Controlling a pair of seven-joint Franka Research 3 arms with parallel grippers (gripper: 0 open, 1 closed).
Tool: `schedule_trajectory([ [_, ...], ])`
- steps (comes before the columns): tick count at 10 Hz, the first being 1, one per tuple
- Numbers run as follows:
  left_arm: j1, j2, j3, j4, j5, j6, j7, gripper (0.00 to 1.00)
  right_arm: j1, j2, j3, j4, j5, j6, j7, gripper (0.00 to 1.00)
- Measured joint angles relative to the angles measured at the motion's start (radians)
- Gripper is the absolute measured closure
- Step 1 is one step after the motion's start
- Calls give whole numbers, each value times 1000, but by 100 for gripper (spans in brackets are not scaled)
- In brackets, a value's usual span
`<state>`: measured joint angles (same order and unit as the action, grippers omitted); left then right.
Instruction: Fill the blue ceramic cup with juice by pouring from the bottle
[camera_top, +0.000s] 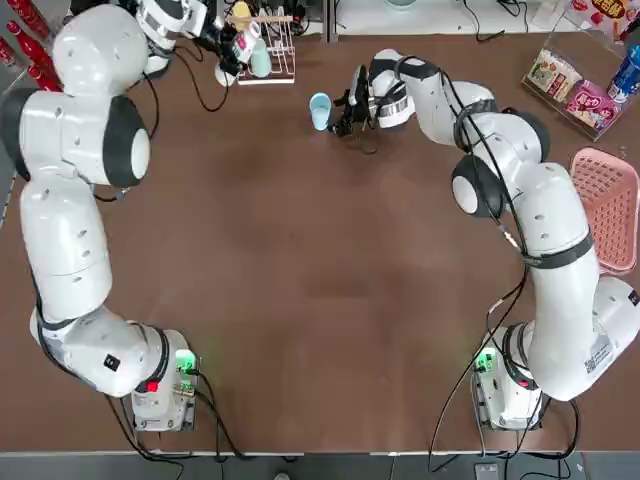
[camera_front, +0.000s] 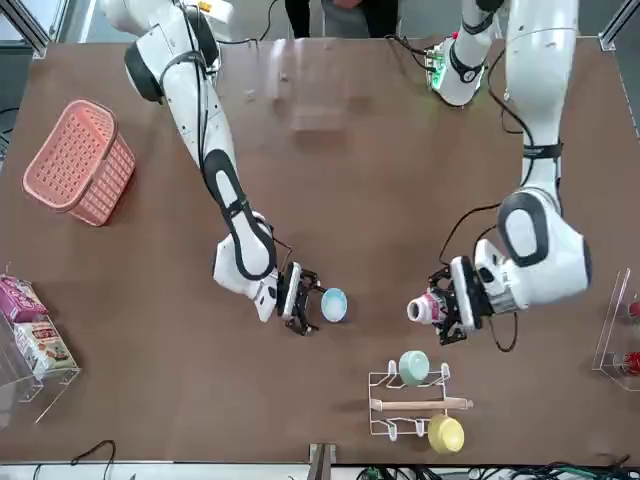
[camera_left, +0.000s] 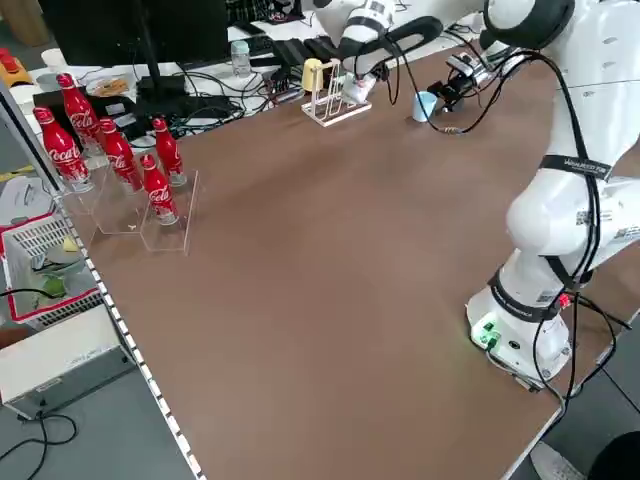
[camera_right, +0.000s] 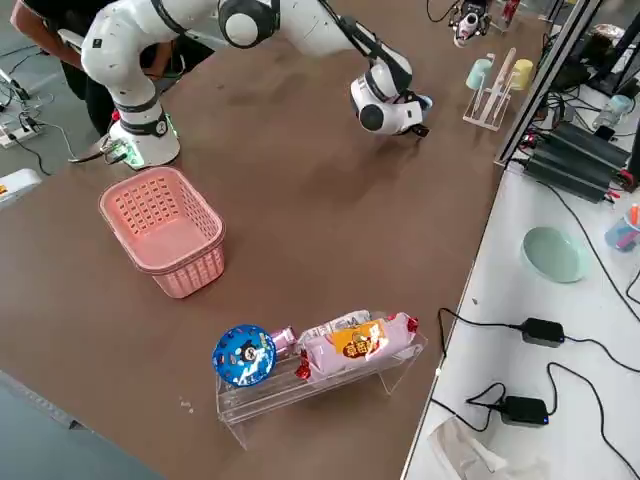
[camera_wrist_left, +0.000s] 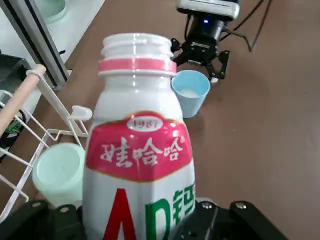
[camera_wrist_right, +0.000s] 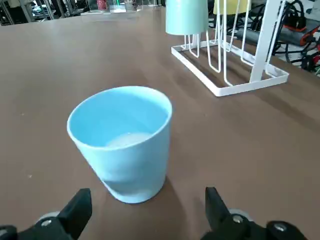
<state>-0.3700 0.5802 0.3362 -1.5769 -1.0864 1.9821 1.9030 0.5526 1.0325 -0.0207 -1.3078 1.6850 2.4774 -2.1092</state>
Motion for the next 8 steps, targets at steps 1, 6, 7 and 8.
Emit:
schedule_trajectory([
  [1,99,-15,-69,-22,0,-26,60,60,-11,-18,-2,-13,-8,0,0,0],
  [6,542,-37,-297,-93,63,-220,332,61,-122,-162,-8,-119,-395,0,181,0],
  [7,652,-36,-364,-99,111,-256,373,61,-141,-182,-10,-125,-514,7,284,0],
  [8,776,-33,-454,-106,163,-275,419,61,-158,-195,-12,-127,-656,28,424,0],
])
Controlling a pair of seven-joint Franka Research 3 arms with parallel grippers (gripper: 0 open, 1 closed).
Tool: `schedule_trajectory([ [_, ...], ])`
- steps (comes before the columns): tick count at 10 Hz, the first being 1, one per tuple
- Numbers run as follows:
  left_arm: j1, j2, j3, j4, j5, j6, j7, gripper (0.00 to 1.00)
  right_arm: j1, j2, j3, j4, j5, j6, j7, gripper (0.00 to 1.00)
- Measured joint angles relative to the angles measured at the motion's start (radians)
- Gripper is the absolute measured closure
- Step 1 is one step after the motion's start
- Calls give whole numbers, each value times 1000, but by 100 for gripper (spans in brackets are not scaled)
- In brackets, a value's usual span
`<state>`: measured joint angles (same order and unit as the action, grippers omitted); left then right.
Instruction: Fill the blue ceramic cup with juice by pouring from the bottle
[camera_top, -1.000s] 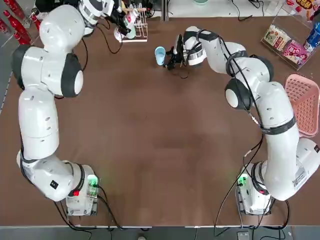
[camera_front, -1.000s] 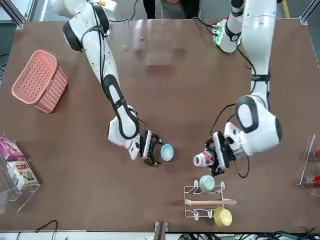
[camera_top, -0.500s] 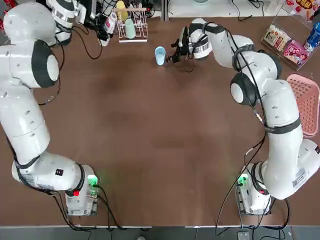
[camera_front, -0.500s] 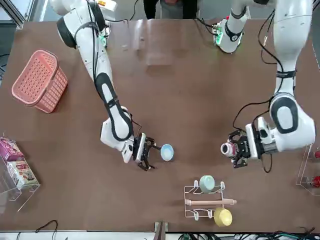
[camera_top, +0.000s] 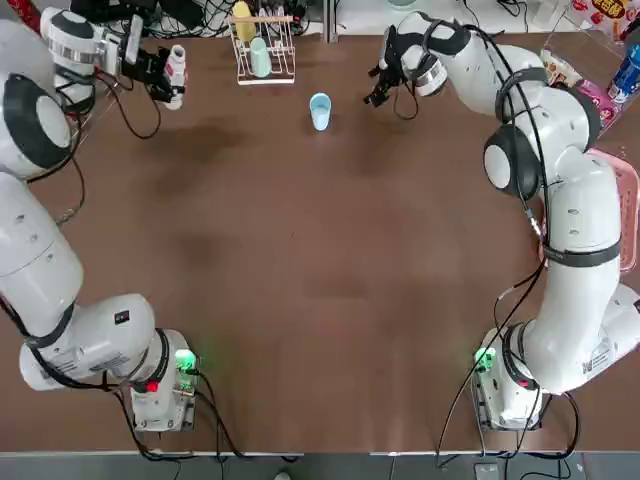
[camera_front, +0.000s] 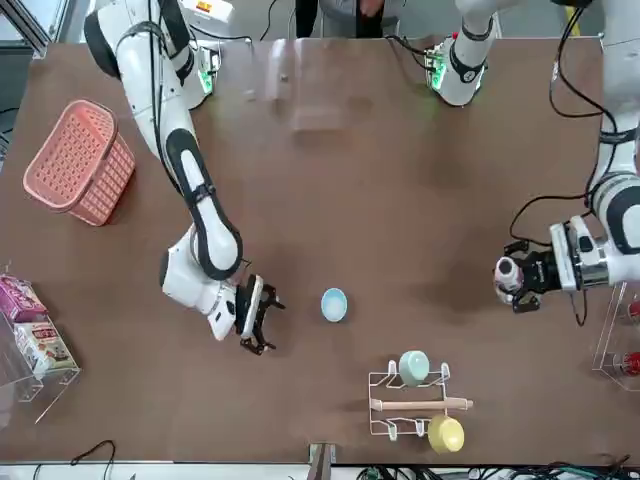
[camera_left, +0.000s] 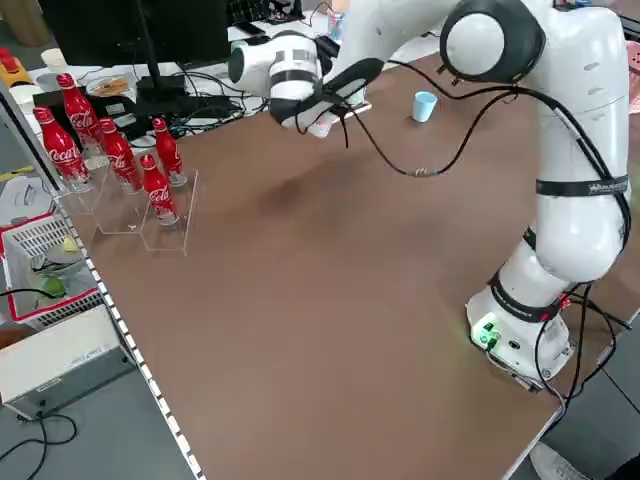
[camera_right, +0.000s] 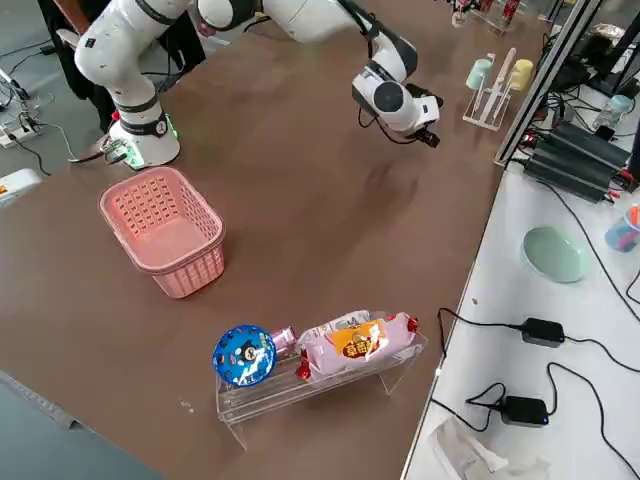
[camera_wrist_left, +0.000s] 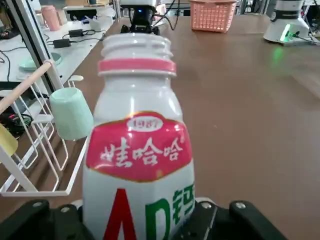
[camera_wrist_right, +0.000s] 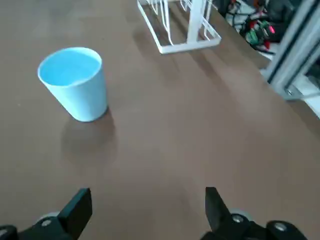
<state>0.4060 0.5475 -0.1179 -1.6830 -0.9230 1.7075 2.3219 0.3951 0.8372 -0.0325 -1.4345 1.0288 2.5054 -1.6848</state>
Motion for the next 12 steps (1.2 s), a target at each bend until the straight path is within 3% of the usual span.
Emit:
schedule_trajectory([
  [2,261,43,-213,-7,80,-15,52,61,-36,-22,0,9,-312,22,368,0],
  [4,429,113,-324,-8,104,-35,74,61,-58,-28,0,49,-542,20,745,0],
  [7,520,204,-336,-8,105,-124,158,61,-70,-30,1,130,-784,-47,1249,0],
  [10,574,316,-336,8,103,-147,201,61,-91,-42,1,288,-934,-295,1601,0],
  [12,578,372,-337,39,70,-148,193,61,-110,-51,1,358,-993,-439,1711,0],
])
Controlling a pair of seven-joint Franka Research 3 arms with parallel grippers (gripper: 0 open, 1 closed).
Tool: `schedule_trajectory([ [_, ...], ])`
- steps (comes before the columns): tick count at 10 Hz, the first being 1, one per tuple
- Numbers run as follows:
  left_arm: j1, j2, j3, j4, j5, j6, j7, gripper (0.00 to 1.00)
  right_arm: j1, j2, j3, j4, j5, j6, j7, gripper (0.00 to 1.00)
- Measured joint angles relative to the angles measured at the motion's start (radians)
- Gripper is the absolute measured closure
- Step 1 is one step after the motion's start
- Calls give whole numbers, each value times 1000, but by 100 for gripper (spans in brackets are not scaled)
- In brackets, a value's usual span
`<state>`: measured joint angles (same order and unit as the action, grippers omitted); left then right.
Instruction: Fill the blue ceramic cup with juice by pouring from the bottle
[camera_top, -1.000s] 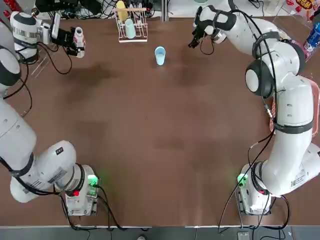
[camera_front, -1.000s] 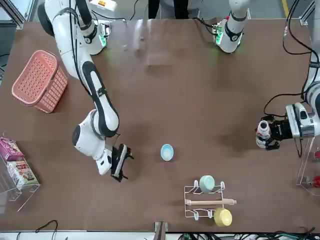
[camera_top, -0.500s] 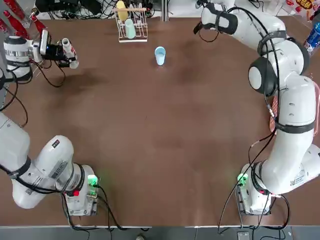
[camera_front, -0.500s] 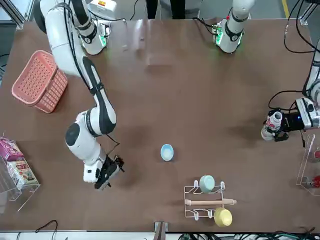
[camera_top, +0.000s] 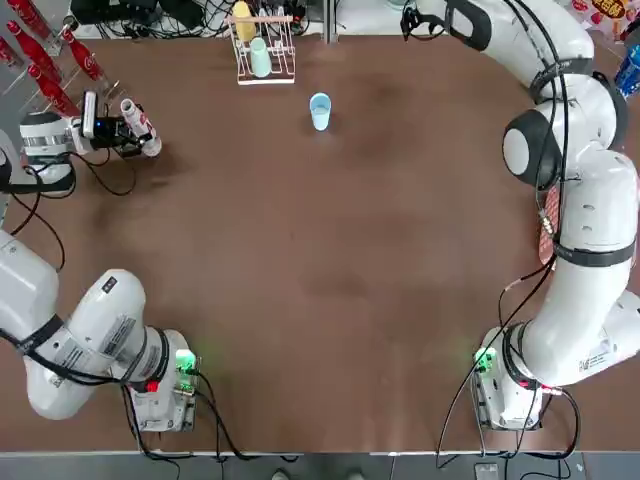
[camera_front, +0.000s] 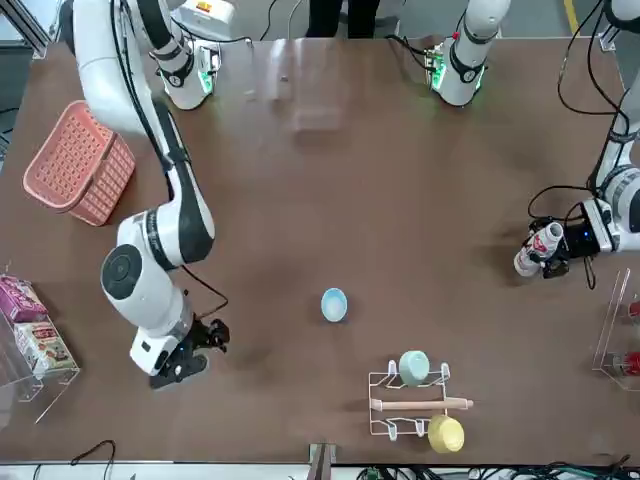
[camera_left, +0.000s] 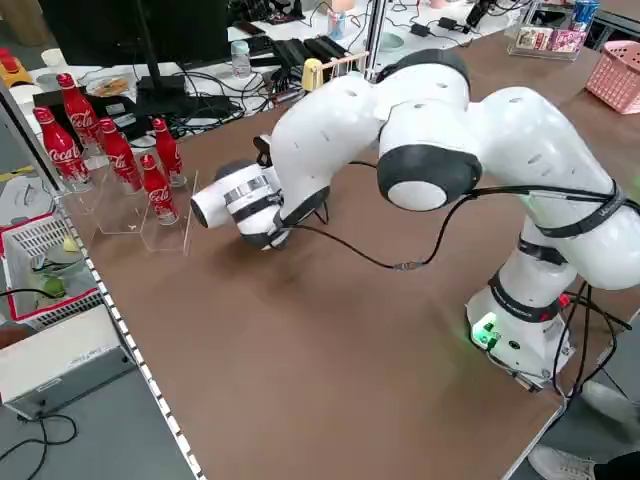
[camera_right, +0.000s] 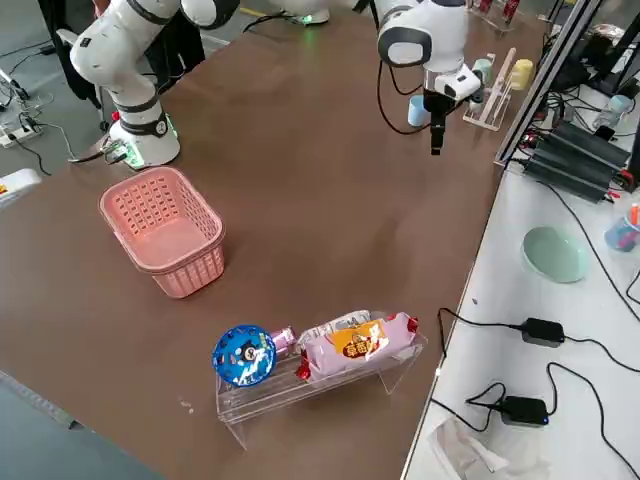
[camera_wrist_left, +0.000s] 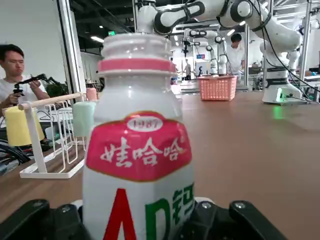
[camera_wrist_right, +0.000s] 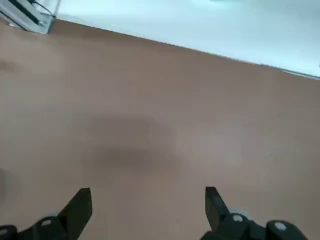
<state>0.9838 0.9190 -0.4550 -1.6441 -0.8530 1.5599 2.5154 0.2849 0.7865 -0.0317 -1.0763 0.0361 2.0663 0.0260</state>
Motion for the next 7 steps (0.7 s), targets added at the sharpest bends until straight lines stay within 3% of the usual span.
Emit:
schedule_trajectory([
  [7,-12,106,-1,33,-8,0,-22,60,-96,-203,0,17,3,-309,119,0],
])
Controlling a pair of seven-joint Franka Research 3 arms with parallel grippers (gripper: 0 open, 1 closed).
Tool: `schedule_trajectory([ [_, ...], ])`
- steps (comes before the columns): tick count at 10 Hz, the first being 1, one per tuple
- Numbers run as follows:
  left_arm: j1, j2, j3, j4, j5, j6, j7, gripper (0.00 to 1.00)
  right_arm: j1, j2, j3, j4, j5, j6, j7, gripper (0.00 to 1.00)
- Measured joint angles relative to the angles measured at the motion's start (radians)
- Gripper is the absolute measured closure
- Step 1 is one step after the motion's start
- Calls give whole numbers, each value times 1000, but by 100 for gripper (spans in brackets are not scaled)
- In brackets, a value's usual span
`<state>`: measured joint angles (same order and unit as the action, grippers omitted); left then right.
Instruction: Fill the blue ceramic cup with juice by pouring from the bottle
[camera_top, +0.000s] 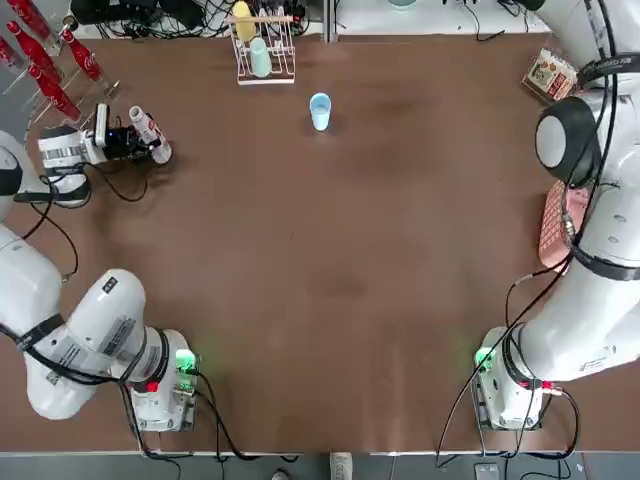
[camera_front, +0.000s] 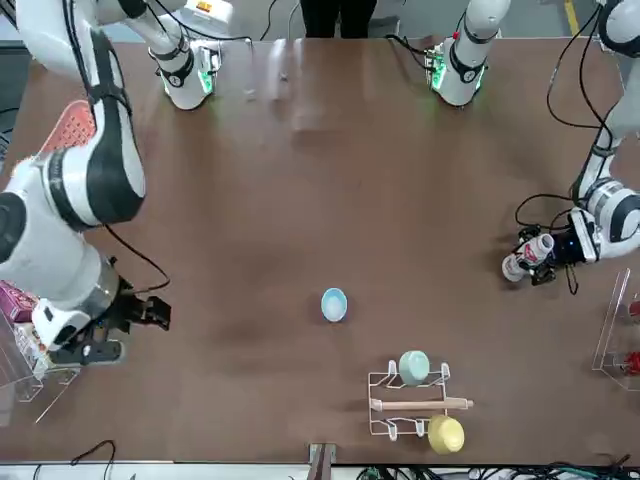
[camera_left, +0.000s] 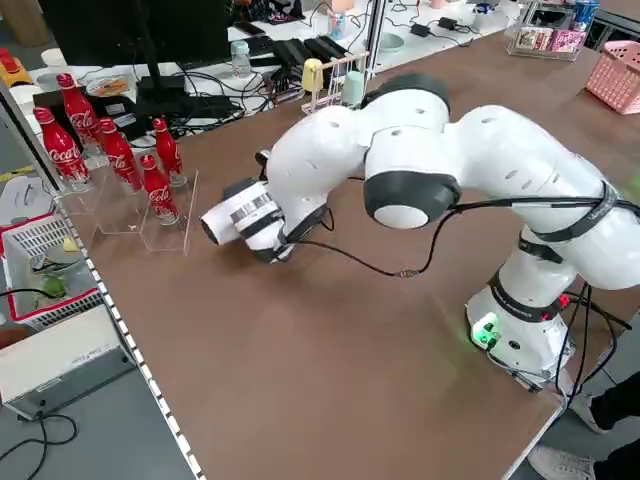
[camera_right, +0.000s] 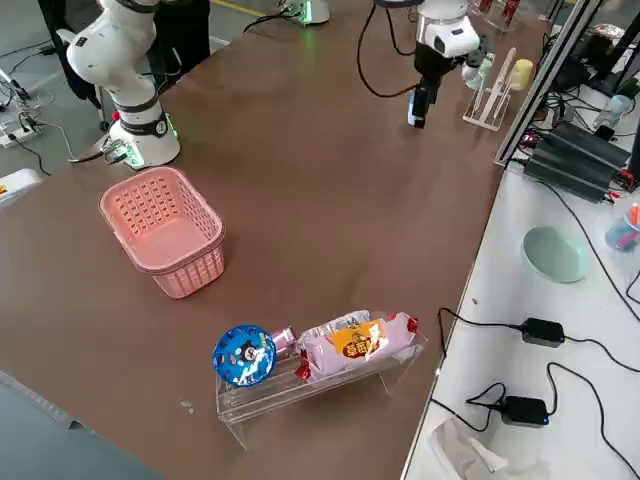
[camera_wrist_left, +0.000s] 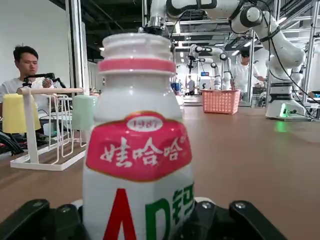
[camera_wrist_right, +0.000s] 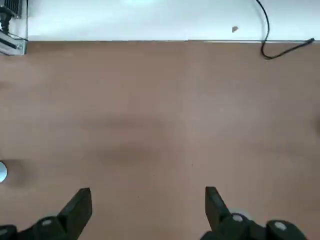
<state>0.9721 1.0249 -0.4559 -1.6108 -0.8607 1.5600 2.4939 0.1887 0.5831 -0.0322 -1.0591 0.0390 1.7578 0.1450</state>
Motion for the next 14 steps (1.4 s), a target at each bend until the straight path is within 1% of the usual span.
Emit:
schedule_trajectory([
  [2,-3,2,0,1,0,0,-1,57,-13,-51,-1,0,0,-60,24,0],
  [5,-3,4,0,1,0,0,-1,54,-56,-91,-2,-1,0,-122,39,0],
  [7,-3,5,0,1,0,0,-1,48,-91,-118,-2,-9,0,-148,40,0],
  [8,-3,5,0,1,0,0,-1,42,-108,-150,-2,-43,0,-147,40,0],
  [9,-3,5,0,2,0,0,-1,39,-127,-199,0,-101,0,-146,40,0],
  [10,-3,5,0,3,0,0,-1,36,-147,-252,13,-155,0,-148,40,0],
  [12,-3,4,-3,11,0,0,-1,4,-202,-366,73,-264,0,-166,40,0],
  [13,-3,4,-4,14,0,0,-1,0,-217,-420,81,-318,0,-171,40,0],
  [14,-2,4,-5,16,0,0,-1,0,-229,-462,85,-356,0,-188,40,0],
])
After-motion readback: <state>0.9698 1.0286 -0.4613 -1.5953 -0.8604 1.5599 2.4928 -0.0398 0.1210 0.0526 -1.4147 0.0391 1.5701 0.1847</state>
